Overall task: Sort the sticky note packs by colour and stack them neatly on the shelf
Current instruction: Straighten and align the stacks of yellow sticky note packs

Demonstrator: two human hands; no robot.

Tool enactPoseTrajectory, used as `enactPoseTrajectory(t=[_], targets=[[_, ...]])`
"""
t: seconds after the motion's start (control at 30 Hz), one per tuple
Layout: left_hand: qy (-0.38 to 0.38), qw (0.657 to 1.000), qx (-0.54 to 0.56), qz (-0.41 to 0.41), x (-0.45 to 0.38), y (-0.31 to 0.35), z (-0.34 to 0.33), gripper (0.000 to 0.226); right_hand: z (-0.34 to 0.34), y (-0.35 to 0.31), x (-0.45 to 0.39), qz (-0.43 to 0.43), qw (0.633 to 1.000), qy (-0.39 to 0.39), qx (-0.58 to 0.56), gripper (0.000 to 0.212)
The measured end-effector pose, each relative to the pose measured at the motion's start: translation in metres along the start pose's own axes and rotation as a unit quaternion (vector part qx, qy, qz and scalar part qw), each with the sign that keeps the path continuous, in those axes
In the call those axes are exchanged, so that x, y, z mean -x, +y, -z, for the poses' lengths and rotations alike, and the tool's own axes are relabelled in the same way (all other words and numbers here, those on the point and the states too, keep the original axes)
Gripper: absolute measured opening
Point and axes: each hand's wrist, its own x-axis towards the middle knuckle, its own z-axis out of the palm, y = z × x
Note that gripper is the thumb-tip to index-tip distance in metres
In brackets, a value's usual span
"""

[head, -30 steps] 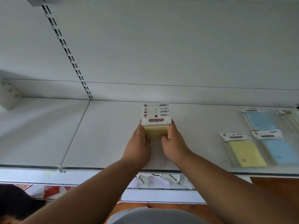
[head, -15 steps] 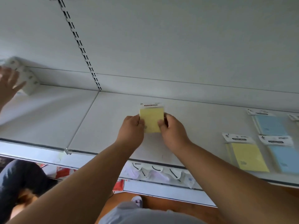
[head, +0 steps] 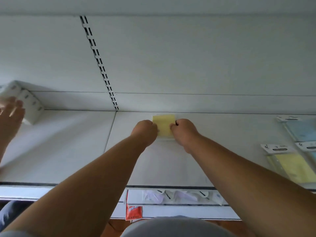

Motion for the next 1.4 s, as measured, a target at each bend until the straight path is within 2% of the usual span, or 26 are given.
enactPoseTrajectory(t=[0.07, 0.17, 0.23, 0.3, 0.37, 0.47, 0.53, 0.67, 0.83, 1.1, 1.17, 1.2, 1.23, 1.3, 1.33, 1.4], targets=[[-0.011, 0.999, -0.032, -0.02, -0.004, 0.0, 0.0, 0.029, -0.002, 0.0, -0.003, -0.01, 1.0, 0.009, 0.003, 0.032], [-0.021, 0.999, 0.034, 0.003, -0.016, -0.009, 0.002, 0.032, 0.001, -0.001, -0.006, 0.01, 0.999, 0.019, 0.03, 0.031], [-0.009, 1.0, 0.025, -0.009, -0.017, -0.016, 0.007, 0.032, 0.004, -0.001, -0.006, 0.029, 0.998, 0.014, 0.062, 0.039], [0.0, 0.999, -0.036, -0.03, -0.013, -0.025, 0.013, 0.037, 0.011, 0.002, -0.002, 0.047, 0.993, 0.001, 0.109, 0.046], [-0.024, 0.991, -0.114, -0.072, -0.007, -0.03, 0.02, 0.047, 0.021, 0.004, 0.006, 0.068, 0.983, -0.025, 0.166, 0.048], [-0.046, 0.944, -0.292, -0.144, -0.005, -0.031, 0.016, 0.052, 0.032, 0.001, 0.015, 0.094, 0.958, -0.1, 0.253, 0.04], [-0.026, 0.921, -0.349, -0.172, -0.009, -0.029, 0.011, 0.048, 0.028, 0.0, 0.01, 0.121, 0.945, -0.112, 0.281, 0.032], [-0.013, 0.923, -0.342, -0.179, -0.016, -0.032, 0.01, 0.034, 0.013, 0.003, 0.003, 0.14, 0.943, -0.074, 0.294, 0.031], [-0.022, 0.919, -0.34, -0.199, -0.015, -0.038, 0.012, 0.029, 0.012, 0.007, 0.007, 0.152, 0.946, -0.076, 0.277, 0.027], [-0.042, 0.922, -0.335, -0.189, -0.014, -0.035, 0.015, 0.028, 0.016, 0.004, 0.012, 0.138, 0.953, -0.084, 0.255, 0.041], [-0.051, 0.931, -0.318, -0.174, -0.013, -0.035, 0.016, 0.024, 0.02, 0.007, 0.012, 0.124, 0.959, -0.092, 0.237, 0.032], [-0.047, 0.942, -0.29, -0.164, -0.012, -0.036, 0.018, 0.021, 0.023, 0.01, 0.013, 0.117, 0.965, -0.094, 0.216, 0.025], [-0.035, 0.958, -0.242, -0.149, -0.011, -0.038, 0.02, 0.025, 0.025, 0.013, 0.014, 0.115, 0.971, -0.088, 0.191, 0.026], [0.001, 0.99, -0.084, -0.111, -0.006, -0.04, 0.022, 0.042, 0.025, 0.018, 0.015, 0.107, 0.988, -0.047, 0.097, 0.038], [0.013, 0.996, 0.033, -0.085, -0.002, -0.039, 0.021, 0.043, 0.023, 0.018, 0.017, 0.092, 0.996, -0.023, 0.002, 0.035], [-0.019, 0.965, 0.257, -0.045, 0.008, -0.033, 0.015, 0.036, 0.016, 0.015, 0.019, 0.044, 0.975, -0.036, -0.215, 0.039]])
